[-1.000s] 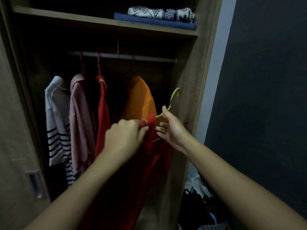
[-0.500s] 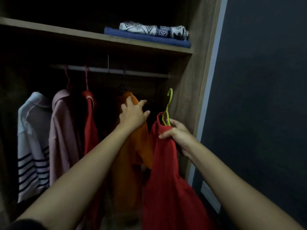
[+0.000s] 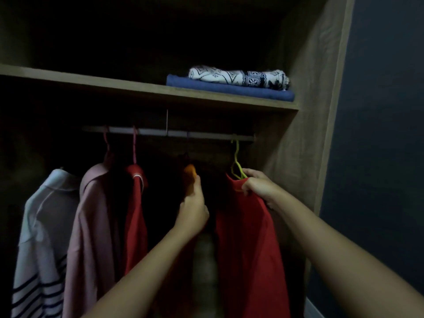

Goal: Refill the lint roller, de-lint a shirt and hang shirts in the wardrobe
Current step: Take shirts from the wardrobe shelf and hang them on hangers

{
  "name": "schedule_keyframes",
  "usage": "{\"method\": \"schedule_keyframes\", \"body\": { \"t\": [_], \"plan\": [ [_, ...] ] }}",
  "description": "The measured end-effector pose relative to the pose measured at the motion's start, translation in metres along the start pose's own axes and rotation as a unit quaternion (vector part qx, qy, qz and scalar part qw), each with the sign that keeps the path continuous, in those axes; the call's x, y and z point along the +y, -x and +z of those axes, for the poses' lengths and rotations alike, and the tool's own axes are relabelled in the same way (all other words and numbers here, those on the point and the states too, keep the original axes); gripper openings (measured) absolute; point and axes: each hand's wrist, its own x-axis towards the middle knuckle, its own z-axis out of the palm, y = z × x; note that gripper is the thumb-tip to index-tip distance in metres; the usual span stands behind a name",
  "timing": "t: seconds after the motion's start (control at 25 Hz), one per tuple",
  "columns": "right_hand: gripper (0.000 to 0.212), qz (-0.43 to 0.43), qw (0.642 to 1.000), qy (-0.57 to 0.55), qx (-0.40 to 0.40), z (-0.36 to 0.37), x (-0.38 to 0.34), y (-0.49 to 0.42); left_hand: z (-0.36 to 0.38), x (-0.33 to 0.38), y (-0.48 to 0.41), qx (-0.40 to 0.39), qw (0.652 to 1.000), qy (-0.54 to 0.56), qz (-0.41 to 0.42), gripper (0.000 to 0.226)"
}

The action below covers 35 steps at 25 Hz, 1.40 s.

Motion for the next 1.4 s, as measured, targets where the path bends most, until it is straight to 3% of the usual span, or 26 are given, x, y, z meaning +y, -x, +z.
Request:
{"method": "schedule_keyframes", "body": {
  "t": [0.2, 0.36, 0.56, 0.64, 0.76, 0.96, 1.12, 1.24, 1.4],
  "plan": [
    [0.048, -0.021, 0.999, 0.033, 0.014, 0.006, -0.023, -0.063, -0.009, 0.007, -0.003, -0.027, 0.999, 0.017, 0.038, 0.084],
    [0.048, -0.004, 0.998, 0.06, 0.024, 0.013, -0.012, -0.093, -0.021, 0.014, -0.001, -0.04, 0.998, 0.025, 0.049, 0.083],
    [0.032, 0.011, 0.995, 0.102, 0.017, 0.016, 0.004, -0.1, -0.024, 0.013, 0.001, -0.055, 0.997, 0.003, 0.05, 0.082],
    [0.041, 0.009, 0.983, 0.184, 0.016, 0.012, 0.003, -0.096, -0.025, 0.013, 0.002, -0.065, 0.997, 0.017, 0.049, 0.082],
    [0.06, -0.084, 0.943, 0.311, 0.087, 0.013, -0.002, -0.065, -0.03, 0.012, 0.012, -0.057, 0.997, 0.036, 0.034, 0.082],
    [0.049, -0.287, 0.899, 0.294, 0.15, 0.038, 0.029, 0.034, -0.04, -0.012, 0.076, 0.061, 0.997, 0.052, 0.015, 0.068],
    [0.046, -0.33, 0.888, 0.311, 0.07, 0.099, 0.099, 0.117, -0.03, -0.066, 0.167, 0.072, 0.997, 0.012, -0.011, 0.059],
    [0.049, -0.31, 0.886, 0.342, -0.046, 0.17, 0.156, 0.179, -0.03, -0.119, 0.237, 0.05, 0.994, -0.096, -0.026, 0.064],
    [0.052, -0.309, 0.85, 0.38, -0.194, 0.269, 0.198, 0.245, -0.068, -0.179, 0.282, 0.024, 0.973, -0.23, -0.015, 0.062]
  ]
}}
